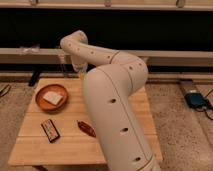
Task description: Stand the bottle upright
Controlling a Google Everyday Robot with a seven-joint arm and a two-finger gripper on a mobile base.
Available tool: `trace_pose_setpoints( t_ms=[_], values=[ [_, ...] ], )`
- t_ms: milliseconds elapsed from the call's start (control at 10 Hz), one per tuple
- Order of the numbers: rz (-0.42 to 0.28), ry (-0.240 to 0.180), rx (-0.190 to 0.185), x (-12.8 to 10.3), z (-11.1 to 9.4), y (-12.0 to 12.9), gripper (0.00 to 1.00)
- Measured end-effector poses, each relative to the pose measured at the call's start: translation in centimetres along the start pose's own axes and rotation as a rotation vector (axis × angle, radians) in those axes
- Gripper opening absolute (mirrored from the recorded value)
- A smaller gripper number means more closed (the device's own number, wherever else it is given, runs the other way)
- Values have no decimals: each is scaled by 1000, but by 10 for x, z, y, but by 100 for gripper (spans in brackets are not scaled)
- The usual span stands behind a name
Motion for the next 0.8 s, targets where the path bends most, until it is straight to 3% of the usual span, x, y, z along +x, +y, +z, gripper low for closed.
trace_pose_setpoints(
  t_ms=[500,800],
  values=[
    [84,-226,13,15,-12,0,0],
    [134,-280,24,28,-16,0,0]
  ],
)
